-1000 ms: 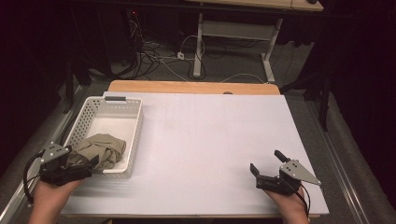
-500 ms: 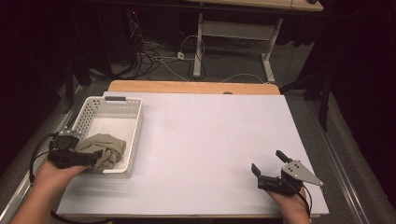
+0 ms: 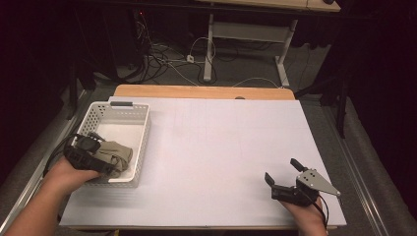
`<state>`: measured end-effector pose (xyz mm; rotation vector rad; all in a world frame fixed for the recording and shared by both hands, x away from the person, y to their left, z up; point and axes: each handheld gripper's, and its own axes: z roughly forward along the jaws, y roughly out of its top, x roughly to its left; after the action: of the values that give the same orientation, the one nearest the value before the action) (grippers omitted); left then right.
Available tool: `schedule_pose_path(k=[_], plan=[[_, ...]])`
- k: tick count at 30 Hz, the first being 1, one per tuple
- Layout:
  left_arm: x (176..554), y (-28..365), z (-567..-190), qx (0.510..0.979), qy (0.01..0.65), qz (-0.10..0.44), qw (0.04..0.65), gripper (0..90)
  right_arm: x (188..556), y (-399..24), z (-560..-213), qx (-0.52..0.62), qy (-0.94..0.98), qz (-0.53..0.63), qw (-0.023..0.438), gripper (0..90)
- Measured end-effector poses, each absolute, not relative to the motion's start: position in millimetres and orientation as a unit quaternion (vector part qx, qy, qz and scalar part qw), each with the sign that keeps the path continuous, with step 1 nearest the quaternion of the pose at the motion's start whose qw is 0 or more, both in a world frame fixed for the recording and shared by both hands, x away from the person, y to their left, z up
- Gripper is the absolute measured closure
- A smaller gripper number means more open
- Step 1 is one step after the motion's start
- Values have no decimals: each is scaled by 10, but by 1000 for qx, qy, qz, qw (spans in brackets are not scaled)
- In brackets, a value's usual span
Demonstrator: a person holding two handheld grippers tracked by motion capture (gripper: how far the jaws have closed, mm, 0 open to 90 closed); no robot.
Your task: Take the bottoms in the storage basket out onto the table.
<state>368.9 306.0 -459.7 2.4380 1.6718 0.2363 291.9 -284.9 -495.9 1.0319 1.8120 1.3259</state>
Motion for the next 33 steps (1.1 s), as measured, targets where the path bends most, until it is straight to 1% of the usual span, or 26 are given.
schedule_pose_path(k=[5, 9, 12, 16, 20, 26, 31, 33], plan=[[3834, 3017, -4621, 824, 563, 48, 45, 0, 2924, -2852, -4962, 395, 693, 506, 327, 0], [3956, 2998, -4657, 822, 569, 19, 25, 0, 2927, -2857, -4955, 395, 691, 509, 327, 0], [4032, 3002, -4689, 820, 572, -7, 19, 0, 2927, -2864, -4954, 396, 691, 509, 327, 0], [4098, 3011, -4714, 815, 578, -21, 15, 0, 2923, -2868, -4955, 397, 690, 510, 327, 0], [4133, 2983, -4776, 818, 575, -12, 7, 0, 2919, -2879, -4953, 399, 689, 509, 326, 0], [4162, 2888, -4833, 828, 560, -2, -36, 0, 2927, -2870, -4964, 400, 691, 508, 324, 0], [4179, 2866, -4856, 826, 561, 3, -50, 0, 2917, -2851, -4957, 396, 692, 509, 324, 0], [4183, 2861, -4858, 824, 564, 9, -51, 20, 2925, -2855, -4963, 397, 693, 508, 323, 0]])
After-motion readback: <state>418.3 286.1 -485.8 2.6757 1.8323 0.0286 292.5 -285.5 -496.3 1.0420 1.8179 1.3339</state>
